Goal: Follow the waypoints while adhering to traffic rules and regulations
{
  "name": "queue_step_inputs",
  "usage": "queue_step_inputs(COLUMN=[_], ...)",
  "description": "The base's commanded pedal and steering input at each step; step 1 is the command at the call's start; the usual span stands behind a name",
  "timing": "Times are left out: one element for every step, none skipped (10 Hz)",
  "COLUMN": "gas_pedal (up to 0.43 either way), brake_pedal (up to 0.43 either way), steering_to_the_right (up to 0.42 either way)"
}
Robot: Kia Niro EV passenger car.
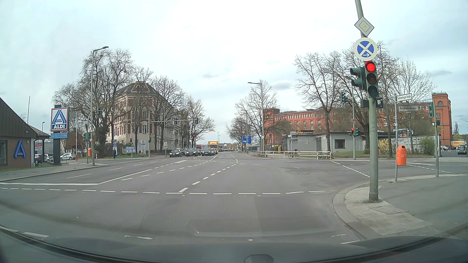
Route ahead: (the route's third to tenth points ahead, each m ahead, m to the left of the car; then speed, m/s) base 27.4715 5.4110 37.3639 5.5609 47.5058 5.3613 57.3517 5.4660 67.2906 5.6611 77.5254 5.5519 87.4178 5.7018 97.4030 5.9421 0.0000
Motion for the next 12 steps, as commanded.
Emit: queue_step_inputs(gas_pedal=[0.0, 0.0, 0.0, 0.0, 0.0, 0.0, 0.0, 0.0, 0.0, 0.0, 0.0, 0.0], brake_pedal=[0.348, 0.354, 0.348, 0.354, 0.348, 0.348, 0.348, 0.348, 0.348, 0.354, 0.354, 0.348], steering_to_the_right=[0.0, 0.0, -0.001, -0.001, -0.001, 0.0, -0.001, -0.001, -0.001, -0.001, -0.001, 0.0])
